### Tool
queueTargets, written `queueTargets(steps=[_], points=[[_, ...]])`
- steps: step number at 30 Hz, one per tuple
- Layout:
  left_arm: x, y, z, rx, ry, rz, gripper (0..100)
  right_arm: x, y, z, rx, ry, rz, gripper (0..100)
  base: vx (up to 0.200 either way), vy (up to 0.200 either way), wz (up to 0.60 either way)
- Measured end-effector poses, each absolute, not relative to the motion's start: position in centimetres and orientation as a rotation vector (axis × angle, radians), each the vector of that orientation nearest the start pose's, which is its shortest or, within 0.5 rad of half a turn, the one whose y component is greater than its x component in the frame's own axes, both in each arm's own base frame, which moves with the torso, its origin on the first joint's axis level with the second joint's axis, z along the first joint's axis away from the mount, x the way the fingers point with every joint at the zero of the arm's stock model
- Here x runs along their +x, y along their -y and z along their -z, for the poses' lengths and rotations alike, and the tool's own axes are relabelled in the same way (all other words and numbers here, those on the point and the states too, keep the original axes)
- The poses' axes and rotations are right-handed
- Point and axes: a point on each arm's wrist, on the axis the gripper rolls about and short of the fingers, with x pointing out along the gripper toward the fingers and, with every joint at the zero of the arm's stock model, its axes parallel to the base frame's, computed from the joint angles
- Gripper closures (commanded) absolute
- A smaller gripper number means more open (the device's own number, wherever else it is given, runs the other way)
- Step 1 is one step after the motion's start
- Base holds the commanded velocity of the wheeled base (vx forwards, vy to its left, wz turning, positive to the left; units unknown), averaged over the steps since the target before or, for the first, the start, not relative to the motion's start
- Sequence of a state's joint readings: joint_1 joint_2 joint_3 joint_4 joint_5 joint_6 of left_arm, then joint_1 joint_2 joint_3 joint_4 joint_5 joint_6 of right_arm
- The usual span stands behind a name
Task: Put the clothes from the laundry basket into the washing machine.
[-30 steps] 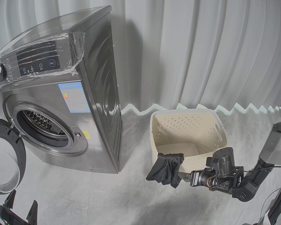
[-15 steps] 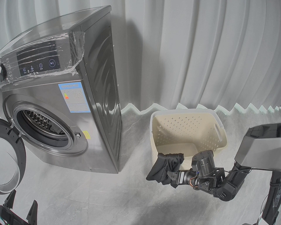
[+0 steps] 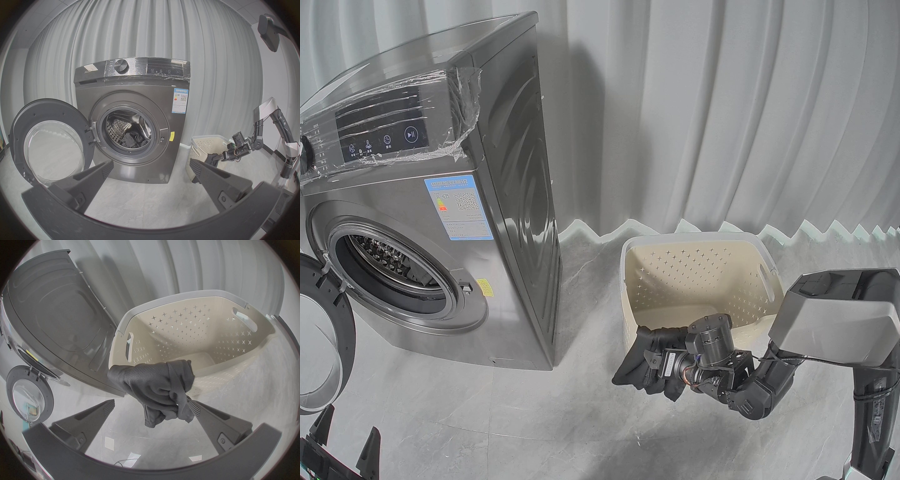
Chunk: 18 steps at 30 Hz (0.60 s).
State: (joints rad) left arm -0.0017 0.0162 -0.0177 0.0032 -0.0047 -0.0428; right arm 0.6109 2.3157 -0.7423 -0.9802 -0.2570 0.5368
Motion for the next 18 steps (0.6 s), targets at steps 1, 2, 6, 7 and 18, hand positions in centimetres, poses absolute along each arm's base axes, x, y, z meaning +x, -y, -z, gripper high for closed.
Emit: queueTargets(steps=[1, 2, 6, 7, 18], points=[[-2.3, 0.0, -8.0, -0.043, -0.002, 0.006, 0, 30.2, -20.4, 1.2, 0.269, -0.612, -0.187, 0, 0.0, 0.0, 0.0], [-2.3, 0.0, -8.0, -0.043, -0.002, 0.006, 0, 30.3, -20.5, 1.2, 0.269, -0.611, -0.187, 0, 0.0, 0.0, 0.0], [-2.3, 0.0, -8.0, -0.043, -0.002, 0.005, 0, 30.9, -20.9, 1.5, 0.277, -0.599, -0.19, 0, 0.0, 0.0, 0.0], [-2.3, 0.0, -8.0, -0.043, -0.002, 0.005, 0, 31.1, -20.9, 1.5, 0.278, -0.598, -0.191, 0, 0.0, 0.0, 0.0], [-2.3, 0.0, -8.0, -0.042, -0.001, 0.004, 0, 32.3, -21.4, 2.6, 0.306, -0.571, -0.186, 0, 0.0, 0.0, 0.0]])
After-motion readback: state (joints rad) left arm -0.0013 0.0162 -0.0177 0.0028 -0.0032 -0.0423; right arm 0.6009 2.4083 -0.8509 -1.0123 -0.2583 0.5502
